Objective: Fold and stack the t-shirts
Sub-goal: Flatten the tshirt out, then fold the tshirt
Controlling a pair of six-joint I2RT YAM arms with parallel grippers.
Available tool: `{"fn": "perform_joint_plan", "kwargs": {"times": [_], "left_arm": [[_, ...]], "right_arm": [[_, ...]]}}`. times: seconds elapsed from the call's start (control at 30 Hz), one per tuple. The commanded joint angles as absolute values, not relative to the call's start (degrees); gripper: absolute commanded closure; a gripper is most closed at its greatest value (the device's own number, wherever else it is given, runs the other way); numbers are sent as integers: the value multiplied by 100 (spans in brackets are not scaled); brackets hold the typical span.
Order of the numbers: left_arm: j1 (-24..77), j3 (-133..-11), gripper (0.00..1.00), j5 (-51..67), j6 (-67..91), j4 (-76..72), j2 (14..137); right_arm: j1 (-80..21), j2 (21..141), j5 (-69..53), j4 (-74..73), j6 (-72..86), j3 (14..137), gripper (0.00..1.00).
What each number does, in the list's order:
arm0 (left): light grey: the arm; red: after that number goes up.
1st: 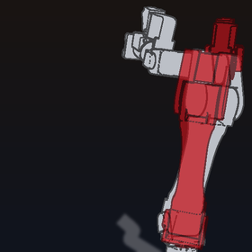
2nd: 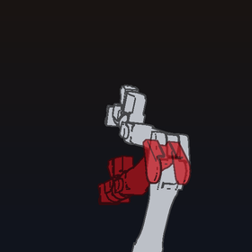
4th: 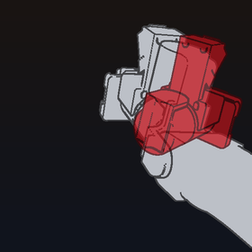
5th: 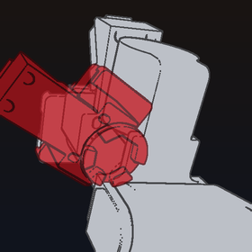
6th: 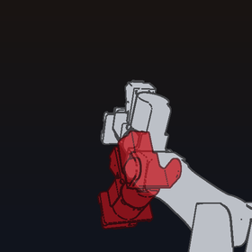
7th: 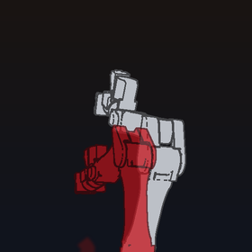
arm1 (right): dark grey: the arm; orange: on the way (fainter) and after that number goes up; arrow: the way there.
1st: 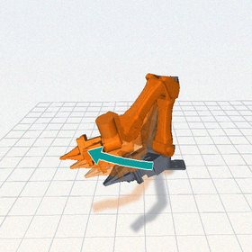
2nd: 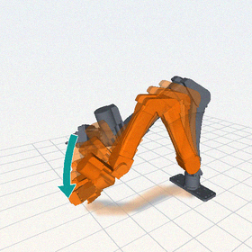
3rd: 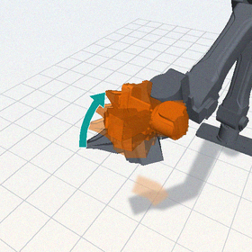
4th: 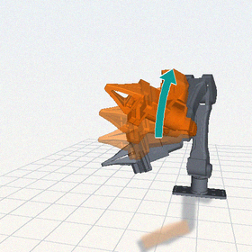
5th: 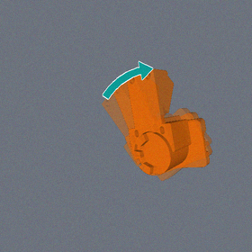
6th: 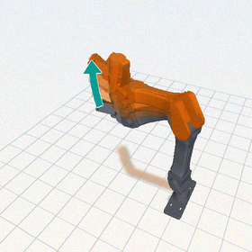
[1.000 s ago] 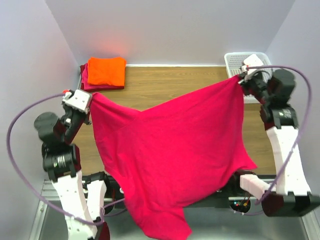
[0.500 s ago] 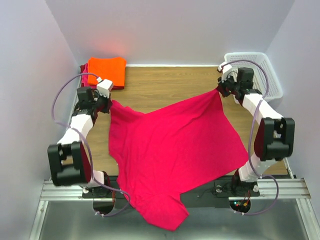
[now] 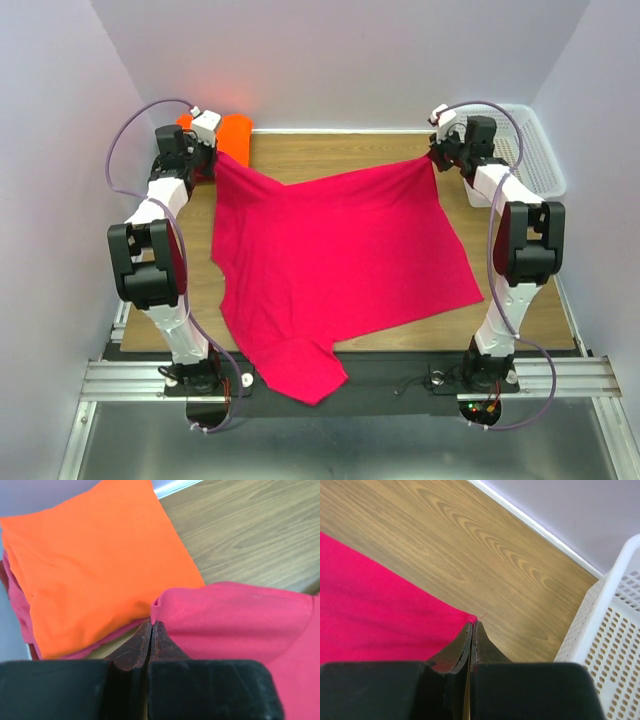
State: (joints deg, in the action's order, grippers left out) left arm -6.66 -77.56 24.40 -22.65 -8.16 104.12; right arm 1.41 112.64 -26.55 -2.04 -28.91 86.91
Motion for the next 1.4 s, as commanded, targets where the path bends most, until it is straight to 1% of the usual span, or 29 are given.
{"fn": "perform_joint_plan", "kwargs": {"times": [0.0, 0.13, 0.27, 0.37, 0.5, 0.77, 1.0, 1.17, 1.33, 1.37], "left_arm": [[-624, -7998, 100, 2338, -2434, -879, 10336], [-598, -7735, 100, 2399, -2540, -747, 10012], [-510, -7209, 100, 2409, -2628, -546, 9423], [-343, -6744, 100, 2233, -2768, -353, 8617], [-80, -6242, 100, 2031, -2847, -9, 7869], [658, -5372, 100, 1863, -3102, 1403, 6786], [817, -4817, 100, 2074, -3734, 2469, 5776], [975, -4387, 100, 2312, -4244, 2988, 5572], [1072, -4166, 100, 2329, -4693, 3286, 5607], [1116, -4131, 100, 2390, -4867, 3435, 5616]], "right_arm": [[132, 11487, -2663, 132, -2909, 9149, 99], [132, 11479, -2733, 132, -2970, 9176, 100], [149, 11224, -2830, 132, -3198, 8878, 99], [211, 10978, -2944, 123, -3278, 8676, 99], [334, 10794, -3146, 114, -3392, 8543, 99], [667, 10425, -3787, 18, -4059, 8078, 99], [1010, 10055, -4052, -228, -4895, 7243, 99], [1081, 10134, -4095, -264, -5211, 6971, 100], [1081, 10143, -3964, -290, -5642, 6707, 97], [1090, 10143, -3886, -281, -5764, 6680, 95]]}}
